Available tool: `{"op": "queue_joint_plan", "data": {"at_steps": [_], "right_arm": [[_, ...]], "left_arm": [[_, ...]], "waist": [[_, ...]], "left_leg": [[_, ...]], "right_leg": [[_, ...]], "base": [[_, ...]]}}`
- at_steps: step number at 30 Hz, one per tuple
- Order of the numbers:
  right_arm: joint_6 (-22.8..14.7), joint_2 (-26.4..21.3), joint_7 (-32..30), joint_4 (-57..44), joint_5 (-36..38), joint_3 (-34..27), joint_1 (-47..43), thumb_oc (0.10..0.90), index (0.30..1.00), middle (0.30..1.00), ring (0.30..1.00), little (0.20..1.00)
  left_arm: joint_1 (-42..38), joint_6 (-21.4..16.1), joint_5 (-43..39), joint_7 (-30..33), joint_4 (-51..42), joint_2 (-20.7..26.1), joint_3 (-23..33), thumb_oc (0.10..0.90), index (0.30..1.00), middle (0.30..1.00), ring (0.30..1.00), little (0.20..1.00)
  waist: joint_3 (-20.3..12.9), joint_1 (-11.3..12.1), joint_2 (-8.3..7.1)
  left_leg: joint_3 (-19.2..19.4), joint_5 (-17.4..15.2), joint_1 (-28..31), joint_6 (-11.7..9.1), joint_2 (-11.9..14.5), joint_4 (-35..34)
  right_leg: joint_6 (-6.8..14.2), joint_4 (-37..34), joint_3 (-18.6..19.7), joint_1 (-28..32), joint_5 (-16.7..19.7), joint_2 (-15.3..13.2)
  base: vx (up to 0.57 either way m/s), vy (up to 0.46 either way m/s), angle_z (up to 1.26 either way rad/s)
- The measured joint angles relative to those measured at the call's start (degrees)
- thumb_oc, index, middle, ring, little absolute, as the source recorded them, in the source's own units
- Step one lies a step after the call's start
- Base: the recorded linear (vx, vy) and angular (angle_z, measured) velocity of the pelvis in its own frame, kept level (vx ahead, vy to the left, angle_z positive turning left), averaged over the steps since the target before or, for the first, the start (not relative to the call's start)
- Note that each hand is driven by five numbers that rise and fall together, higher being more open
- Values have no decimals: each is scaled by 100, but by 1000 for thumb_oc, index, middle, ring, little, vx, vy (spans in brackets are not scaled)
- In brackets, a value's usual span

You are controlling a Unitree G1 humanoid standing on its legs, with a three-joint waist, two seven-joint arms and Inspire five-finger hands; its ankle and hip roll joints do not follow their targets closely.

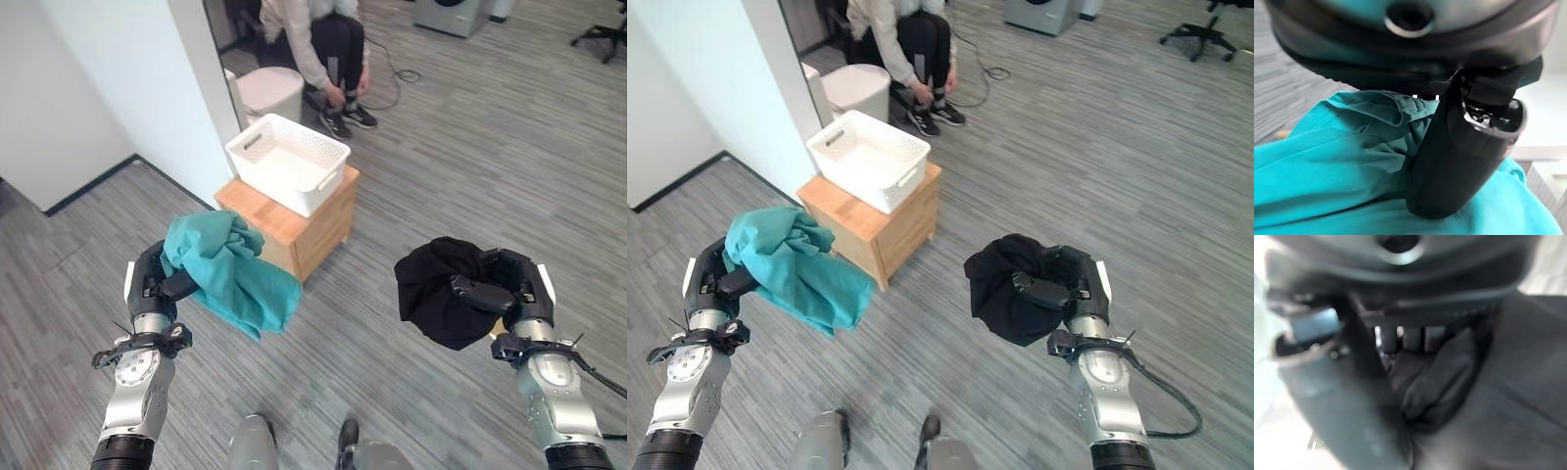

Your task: Pick up bed clothes into laundry basket.

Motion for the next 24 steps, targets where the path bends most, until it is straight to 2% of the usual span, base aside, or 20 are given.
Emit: {"op": "queue_joint_plan", "data": {"at_steps": [1, 2, 4, 5, 6, 7, 8, 9, 10, 11, 12, 14, 16, 17, 18, 19, 20, 21, 22, 24], "right_arm": [[-2, -6, 1, -1, -1, 22, -23, 400, 300, 300, 300, 300], [-2, -8, 13, -2, -2, 50, -27, 400, 300, 300, 300, 300], [1, -14, 29, -16, -31, 148, -67, 400, 300, 300, 300, 300], [4, -11, 35, -21, -58, 210, -86, 400, 300, 300, 300, 300], [3, -11, 113, -26, -71, 227, -65, 400, 300, 300, 300, 300], [17, -4, 145, -16, -137, 229, -39, 400, 300, 300, 300, 300], [29, -42, 161, -37, -200, 235, 10, 400, 300, 300, 300, 300], [45, 77, 150, -52, -261, 252, 111, 400, 300, 300, 300, 300], [54, 59, 211, -133, -317, 270, 201, 400, 300, 300, 300, 300], [55, 72, 251, -263, -339, 255, 251, 400, 300, 300, 300, 300], [50, 55, 273, -341, -372, 198, 251, 400, 300, 300, 300, 300], [57, 14, 275, -350, -381, 159, 196, 400, 300, 300, 300, 300], [62, -117, 302, -347, -375, 154, 199, 400, 300, 300, 300, 300], [59, -253, 316, -348, -370, 152, 196, 400, 300, 300, 300, 300], [58, -429, 322, -340, -369, 151, 193, 400, 300, 300, 300, 300], [83, -713, 357, -329, -373, 127, 202, 400, 300, 300, 300, 300], [126, -857, 391, -319, -374, 121, 202, 400, 300, 300, 300, 300], [129, -917, 405, -312, -373, 110, 211, 400, 300, 300, 300, 300], [115, -1078, 480, -206, -368, 63, 69, 400, 300, 300, 300, 300], [103, -1367, 593, -27, -323, 64, -112, 400, 300, 300, 300, 300]], "left_arm": [[30, 1, 2, 25, 24, 11, 120, 400, 300, 300, 300, 300], [67, -2, 2, 70, 31, 4, 228, 400, 300, 300, 300, 300], [246, -5, 8, 128, 34, -1, 479, 400, 300, 300, 300, 300], [421, -11, 16, 125, 20, -25, 634, 400, 300, 300, 300, 300], [573, -10, 30, 151, 26, -23, 689, 400, 300, 300, 300, 300], [652, -1, 103, 218, 86, -37, 715, 400, 300, 300, 300, 300], [710, 16, 164, 245, 169, -93, 720, 400, 300, 300, 300, 300], [758, 25, 239, 253, 187, -40, 738, 400, 300, 300, 300, 300], [782, 19, 247, 243, 106, -19, 769, 400, 300, 300, 300, 300], [736, 25, 248, 252, 46, 1, 781, 400, 300, 300, 300, 300], [589, 35, 249, 241, 18, 10, 732, 400, 300, 300, 300, 300], [239, 36, 248, 208, 6, 44, 675, 400, 300, 300, 300, 300], [-63, 35, 231, 199, 7, 66, 589, 400, 300, 300, 300, 300], [-205, 28, 231, 181, 9, 115, 540, 400, 300, 300, 300, 300], [-355, 14, 224, 197, 25, 166, 433, 400, 300, 300, 300, 300], [-492, -1, 228, 166, 29, 191, 317, 400, 300, 300, 300, 300], [-473, -7, 227, 102, -13, 214, 254, 400, 300, 300, 300, 300], [-372, -11, 226, 81, -81, 284, 199, 400, 300, 300, 300, 300], [-164, -52, 202, 109, -105, 76, 168, 400, 300, 300, 300, 300], [7, -53, 208, -39, -117, 5, 106, 400, 300, 300, 300, 300]], "waist": [[-15, 89, 36], [-15, 127, 36], [-27, 265, 53], [-75, 295, 33], [-205, 350, 24], [-234, 352, 17], [-274, 345, 183], [-383, 262, 106], [-432, 238, -25], [-405, 62, -130], [-331, -122, -78], [-120, -260, -12], [-24, -484, 1], [-21, -636, -14], [0, -718, -74], [21, -740, -140], [1, -711, -296], [-101, -660, -584], [-182, -572, -323], [-254, -507, -209]], "left_leg": [[117, 66, 4, -50, -74, -384], [103, 134, 3, 43, -151, -546], [234, 167, 49, 99, -223, -505], [218, 205, 56, 337, -275, -386], [255, 221, 130, 454, -416, -250], [386, 43, 264, 748, -559, 15], [470, -87, 514, 1046, -543, 78], [449, -33, 811, 1171, -652, -345], [290, -151, 1047, 1322, -839, -551], [-30, -175, 1197, 1370, -1032, -615], [-302, -175, 1398, 1333, -1064, -778], [-600, -162, 1737, 1308, -1026, -930], [-1098, -244, 2017, 1181, -1005, -949], [-1367, -311, 2117, 1090, -1015, -952], [-1553, -331, 2173, 1079, -1047, -939], [-1834, -406, 2295, 968, -1070, -949], [-1861, -471, 2440, 870, -1162, -954], [-1798, -611, 2577, 787, -1338, -945], [-1805, -949, 2589, 803, -1152, -796], [-1813, -1060, 2529, 691, -926, -705]], "right_leg": [[33, -253, -1, 253, -24, 135], [-70, -347, 0, 427, 1, 203], [85, -560, 18, 907, -280, 302], [104, -551, 93, 1128, -396, 306], [290, -502, 80, 1208, -564, 274], [608, -117, 67, 1228, -821, 147], [864, 1013, 64, 925, -1171, 87], [885, 2321, 65, 397, -1383, -172], [900, 3320, 215, -74, -1368, -471], [894, 3977, 493, -394, -1370, -702], [897, 4167, 664, -708, -1413, -788], [909, 3920, 861, -1220, -1442, -874], [925, 2886, 1417, -1406, -1313, -759], [974, 2009, 1978, -1471, -1045, -604], [1230, 1275, 2597, -1461, -607, -493], [1337, 678, 2779, -1463, -56, -446], [1181, 536, 2496, -1448, 426, -549], [1021, 520, 2312, -1428, 1250, -680], [874, 579, 2219, -1375, 1228, -486], [758, 314, 2174, -1226, 1188, -325]], "base": [[343, 3, -21], [494, 25, -5], [505, 60, -10], [518, 140, -22], [450, 214, -23], [336, 226, -12], [329, 182, 21], [242, 95, 25], [315, 13, 69], [319, -58, 88], [494, -135, 118], [400, -185, 95], [352, -194, 117], [323, -234, 142], [283, -256, 157], [201, -247, 131], [105, -135, 97], [156, -196, 52], [106, -139, 38], [110, -158, 21]]}}
